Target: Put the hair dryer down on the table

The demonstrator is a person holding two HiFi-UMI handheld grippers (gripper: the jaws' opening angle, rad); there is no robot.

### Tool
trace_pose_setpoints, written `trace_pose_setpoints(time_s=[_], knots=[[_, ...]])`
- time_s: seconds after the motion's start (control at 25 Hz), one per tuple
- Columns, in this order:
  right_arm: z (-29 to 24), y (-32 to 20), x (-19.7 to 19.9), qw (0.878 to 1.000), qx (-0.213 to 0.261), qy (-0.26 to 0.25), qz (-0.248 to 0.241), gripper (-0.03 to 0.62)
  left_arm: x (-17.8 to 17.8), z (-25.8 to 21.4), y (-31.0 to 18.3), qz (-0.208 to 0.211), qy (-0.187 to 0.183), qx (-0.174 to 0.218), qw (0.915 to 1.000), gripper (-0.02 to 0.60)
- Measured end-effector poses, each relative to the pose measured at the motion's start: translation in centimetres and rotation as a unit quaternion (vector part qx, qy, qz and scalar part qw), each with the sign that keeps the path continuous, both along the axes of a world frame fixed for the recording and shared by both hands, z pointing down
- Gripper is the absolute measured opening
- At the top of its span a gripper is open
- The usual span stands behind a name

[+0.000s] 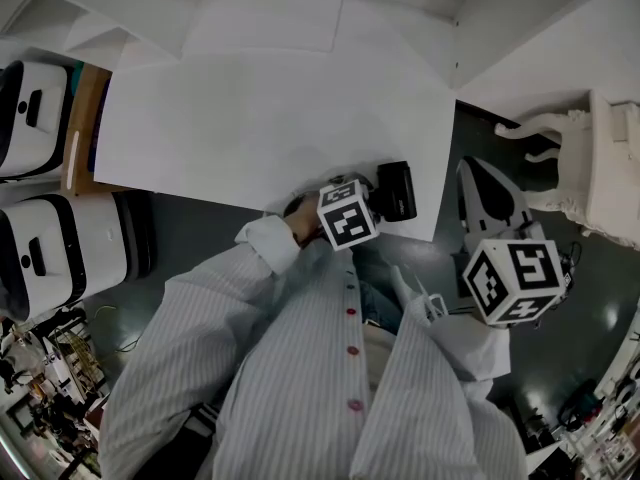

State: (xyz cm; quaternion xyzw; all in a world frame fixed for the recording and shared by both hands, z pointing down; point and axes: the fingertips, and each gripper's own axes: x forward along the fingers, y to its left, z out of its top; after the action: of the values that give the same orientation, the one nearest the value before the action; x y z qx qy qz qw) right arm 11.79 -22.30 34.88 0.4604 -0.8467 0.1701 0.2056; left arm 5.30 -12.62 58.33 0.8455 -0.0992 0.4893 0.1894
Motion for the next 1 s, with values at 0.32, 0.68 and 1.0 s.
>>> trace_pose_setpoints(time_s=[0.32, 0.68, 1.0], knots=[[-1.4, -0.3, -1.5, 0.999, 0.016, -0.012, -0.028, 0.011, -0.2, -7.0, -1.9, -0.085, 0.104, 0.006, 0.9909, 0.239], [-4.0, -1.0, -3.0, 0.997, 0.049, -0.023, -0.058, 0.011, -1.4, -16.9, -6.1, -0.163, 0.198, 0.108, 0.9605, 0.215], [-8.3, -1.2, -5.1, 0.988, 0.090, -0.084, -0.099, 0.011, -3.6, -28.0, -9.0, -0.231, 0.295, 0.217, 0.9013, 0.170]])
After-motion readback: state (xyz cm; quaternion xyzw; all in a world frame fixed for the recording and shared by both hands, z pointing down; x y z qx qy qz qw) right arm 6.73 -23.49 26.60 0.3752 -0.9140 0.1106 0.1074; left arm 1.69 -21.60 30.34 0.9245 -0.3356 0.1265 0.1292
